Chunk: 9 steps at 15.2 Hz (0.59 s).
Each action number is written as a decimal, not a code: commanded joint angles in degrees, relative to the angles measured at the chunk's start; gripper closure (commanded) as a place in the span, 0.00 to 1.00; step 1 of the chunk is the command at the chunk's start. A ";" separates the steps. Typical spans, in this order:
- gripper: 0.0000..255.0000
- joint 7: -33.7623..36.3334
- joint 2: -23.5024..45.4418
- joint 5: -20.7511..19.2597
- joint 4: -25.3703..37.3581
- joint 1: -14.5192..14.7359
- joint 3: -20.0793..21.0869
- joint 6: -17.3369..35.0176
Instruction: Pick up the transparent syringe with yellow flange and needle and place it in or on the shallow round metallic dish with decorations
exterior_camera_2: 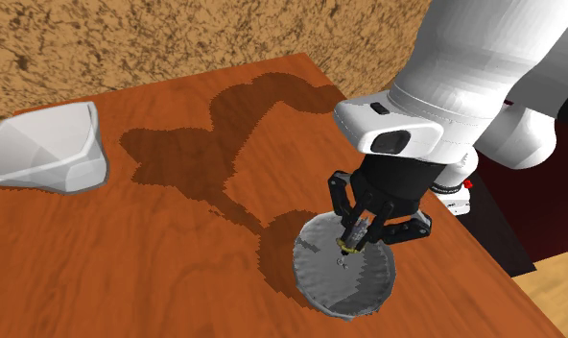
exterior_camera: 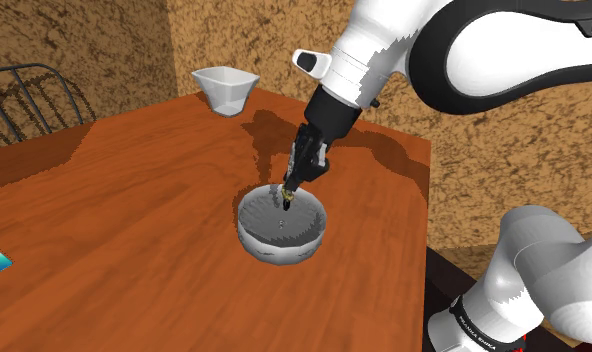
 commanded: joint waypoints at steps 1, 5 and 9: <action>1.00 -0.02 0.00 0.01 -0.08 0.00 0.00 0.09; 1.00 -0.01 0.00 0.01 -0.08 0.00 0.00 0.09; 0.00 -0.01 0.00 0.01 -0.08 0.00 0.00 0.08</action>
